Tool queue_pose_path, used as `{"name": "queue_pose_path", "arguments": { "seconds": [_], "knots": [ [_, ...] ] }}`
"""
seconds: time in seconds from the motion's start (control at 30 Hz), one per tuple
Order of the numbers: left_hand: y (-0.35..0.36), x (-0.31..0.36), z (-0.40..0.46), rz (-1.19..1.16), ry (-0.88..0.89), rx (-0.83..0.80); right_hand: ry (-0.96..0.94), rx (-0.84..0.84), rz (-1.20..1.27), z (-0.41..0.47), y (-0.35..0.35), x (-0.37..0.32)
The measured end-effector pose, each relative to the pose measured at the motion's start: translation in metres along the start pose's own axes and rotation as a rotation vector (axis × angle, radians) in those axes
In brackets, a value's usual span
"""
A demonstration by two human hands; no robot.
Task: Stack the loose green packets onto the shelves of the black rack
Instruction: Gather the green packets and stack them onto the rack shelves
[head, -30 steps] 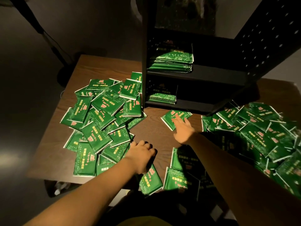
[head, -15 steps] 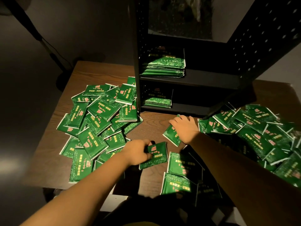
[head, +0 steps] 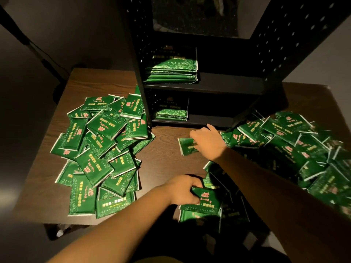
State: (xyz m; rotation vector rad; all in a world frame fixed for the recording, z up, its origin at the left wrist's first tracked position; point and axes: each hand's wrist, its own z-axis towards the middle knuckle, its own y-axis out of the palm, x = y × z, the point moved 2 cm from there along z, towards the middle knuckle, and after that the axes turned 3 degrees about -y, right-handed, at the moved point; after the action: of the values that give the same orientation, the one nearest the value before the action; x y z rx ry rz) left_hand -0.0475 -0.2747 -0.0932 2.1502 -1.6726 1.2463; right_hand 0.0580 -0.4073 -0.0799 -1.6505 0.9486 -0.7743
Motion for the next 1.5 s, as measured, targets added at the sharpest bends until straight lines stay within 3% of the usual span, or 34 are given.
{"name": "queue_pose_path", "arguments": {
  "seconds": [0.07,0.17,0.27,0.4,0.63,0.83,0.97,1.07,1.17,1.3,1.37,1.43,1.5],
  "knots": [
    [0.003,-0.002,0.006,0.169,0.024,0.060,-0.001,0.080,0.078,-0.008,-0.014,0.002],
    [0.008,-0.003,0.009,0.345,0.052,0.154,0.120,0.142,0.469,-0.036,-0.035,0.014],
    [0.014,-0.001,0.011,0.456,-0.013,0.057,0.142,0.202,0.690,-0.068,-0.037,0.020],
    [0.031,-0.001,0.012,0.661,-0.034,0.029,0.452,0.060,0.898,-0.096,-0.018,0.017],
    [0.023,-0.012,0.017,0.649,-0.005,0.304,0.690,0.190,1.084,-0.112,0.010,0.008],
    [-0.001,-0.033,0.012,0.375,-0.197,0.490,0.883,0.291,1.417,-0.112,0.011,0.002],
    [-0.019,-0.045,0.002,-0.001,-0.394,0.621,1.125,0.142,1.752,-0.107,0.024,-0.019],
    [-0.021,-0.044,0.000,-0.063,-0.436,0.604,1.122,0.038,1.767,-0.094,0.020,-0.045],
    [-0.020,-0.045,0.000,-0.162,-0.445,0.493,1.045,0.052,1.842,-0.077,0.022,-0.063],
    [-0.028,-0.047,-0.004,-0.707,-0.461,0.375,1.004,0.066,1.828,-0.062,0.025,-0.074],
    [-0.030,-0.050,-0.004,-0.898,-0.536,0.399,1.014,0.058,1.725,-0.058,0.026,-0.076],
    [-0.030,-0.049,-0.004,-0.956,-0.498,0.387,1.024,0.053,1.570,-0.058,0.028,-0.076],
    [-0.029,-0.051,0.000,-0.826,-0.426,0.335,1.001,0.040,1.487,-0.058,0.026,-0.081]
  ]
}}
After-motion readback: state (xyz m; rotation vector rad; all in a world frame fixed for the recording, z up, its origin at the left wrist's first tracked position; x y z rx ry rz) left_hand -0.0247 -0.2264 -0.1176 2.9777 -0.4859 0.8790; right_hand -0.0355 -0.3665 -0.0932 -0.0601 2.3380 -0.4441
